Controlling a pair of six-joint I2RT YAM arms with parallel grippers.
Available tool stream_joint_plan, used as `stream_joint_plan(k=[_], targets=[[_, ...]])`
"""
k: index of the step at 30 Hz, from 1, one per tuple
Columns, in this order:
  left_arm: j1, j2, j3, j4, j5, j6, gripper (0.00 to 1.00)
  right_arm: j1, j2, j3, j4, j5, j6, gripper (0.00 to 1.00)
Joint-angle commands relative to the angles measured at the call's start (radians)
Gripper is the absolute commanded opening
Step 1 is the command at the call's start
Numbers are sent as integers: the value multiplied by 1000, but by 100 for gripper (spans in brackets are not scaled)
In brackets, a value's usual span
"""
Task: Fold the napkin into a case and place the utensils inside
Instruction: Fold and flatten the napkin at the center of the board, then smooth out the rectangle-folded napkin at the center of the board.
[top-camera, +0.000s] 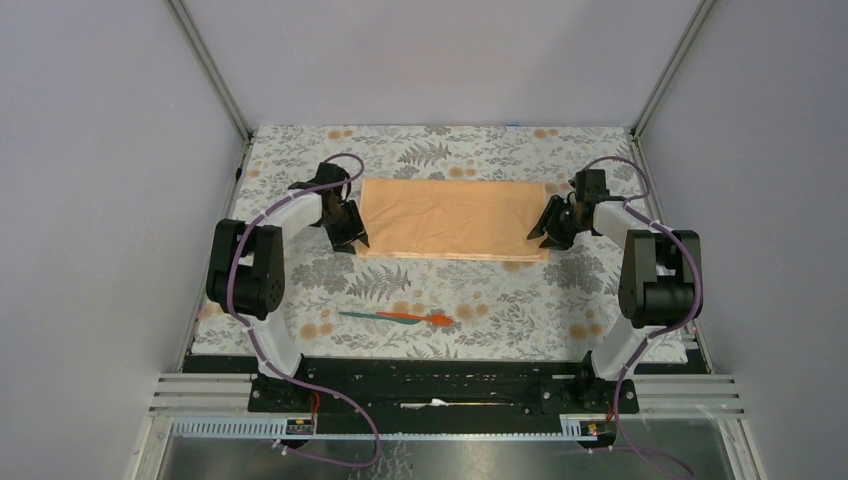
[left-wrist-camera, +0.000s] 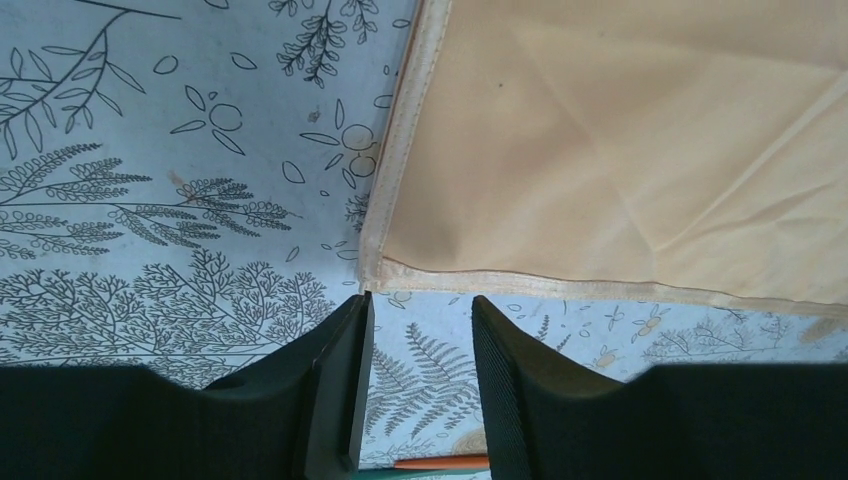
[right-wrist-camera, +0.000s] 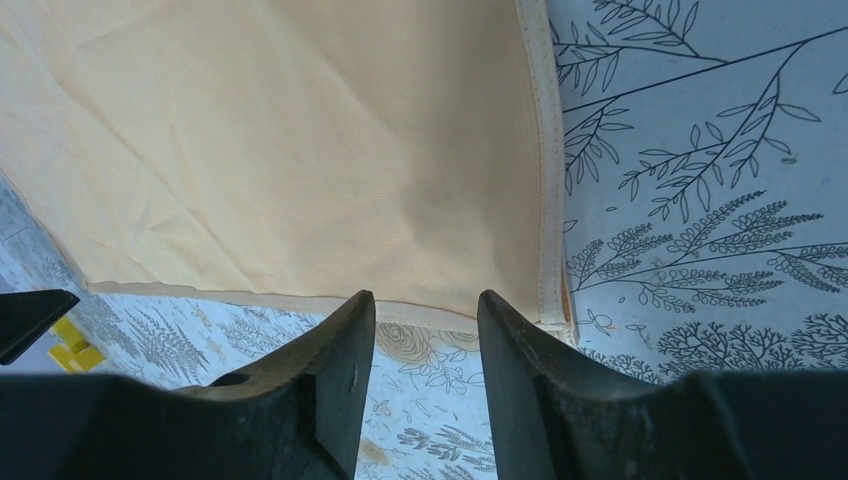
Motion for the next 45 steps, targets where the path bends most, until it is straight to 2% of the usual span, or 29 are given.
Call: stream_joint_plan(k=[1,6,10,15,18,22,26,30,34,41,45], targets=[[-4,-13,-33,53,-40,-18,45,8,8,-16,43,39,16,48],[-11,-126,-70,37,-69,16,49,7,2,-69,46,82,25,41],[-10,-179,-39,27,15,21,53,8,-24,-83,31,110,17,37],[-10,-106,29,76,116,-18,52,21,-45,-22,-2,59,16,35],[-10,-41,49,93,141,-35,50,47,-36,6,4,6,35,38],[-10,-70,47,59,31,-31,51,49,-52,16,-57,76,-5,45],[-9,-77,29,19,-65,-32,51,48,-79,-4,-61,108,-26,48],[-10,-31,34,7,-71,-35,49,48,-50,-7,-50,95,-30,47],[-10,-12,28,2,-116,-31,41,49,-39,-5,-50,99,-37,46],[-10,-4,-7,19,-134,-21,42,49,-42,-9,-39,93,-36,46],[-10,4,-28,44,-142,-8,38,48,-44,-13,-33,89,-38,46]])
